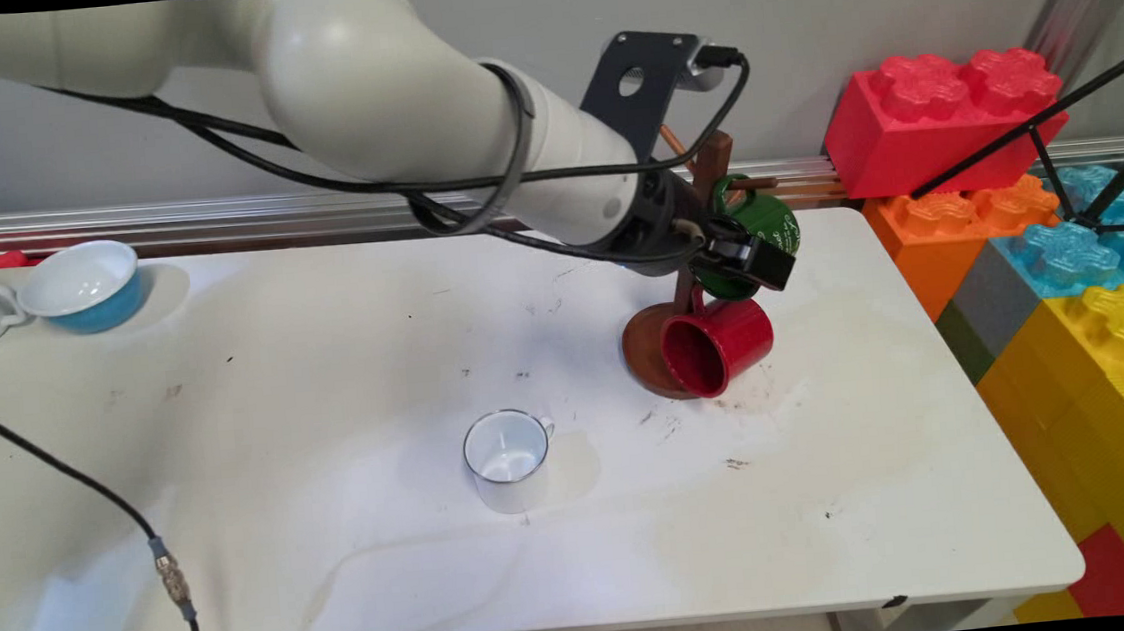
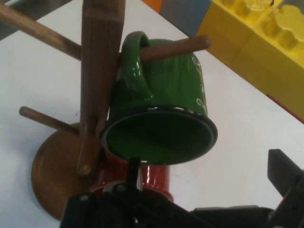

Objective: Pick up the green mug from the rack

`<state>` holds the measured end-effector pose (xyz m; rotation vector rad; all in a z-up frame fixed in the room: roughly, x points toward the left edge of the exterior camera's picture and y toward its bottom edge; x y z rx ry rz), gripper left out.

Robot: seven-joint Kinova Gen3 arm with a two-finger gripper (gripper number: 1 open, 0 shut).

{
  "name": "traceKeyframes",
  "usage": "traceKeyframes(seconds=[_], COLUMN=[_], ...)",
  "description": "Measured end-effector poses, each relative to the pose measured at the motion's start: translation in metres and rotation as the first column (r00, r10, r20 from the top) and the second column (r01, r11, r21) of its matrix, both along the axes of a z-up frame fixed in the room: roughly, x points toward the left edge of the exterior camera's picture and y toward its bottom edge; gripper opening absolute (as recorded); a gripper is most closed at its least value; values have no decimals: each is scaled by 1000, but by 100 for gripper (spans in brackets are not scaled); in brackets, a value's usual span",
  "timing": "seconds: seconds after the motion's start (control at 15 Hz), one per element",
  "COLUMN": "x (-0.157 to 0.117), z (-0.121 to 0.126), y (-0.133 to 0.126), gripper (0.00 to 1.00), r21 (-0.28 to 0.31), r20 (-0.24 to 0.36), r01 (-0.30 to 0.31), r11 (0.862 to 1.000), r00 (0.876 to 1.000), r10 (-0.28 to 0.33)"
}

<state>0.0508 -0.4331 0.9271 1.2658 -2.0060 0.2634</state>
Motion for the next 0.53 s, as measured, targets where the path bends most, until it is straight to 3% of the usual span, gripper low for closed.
traceKeyframes(seconds=[0.53], x=[-17], z=[-13], y=[-11], gripper=[100], r21=[-18], r20=[-54], r01=[-25], r11=[1000], r00=[998], r10=[24])
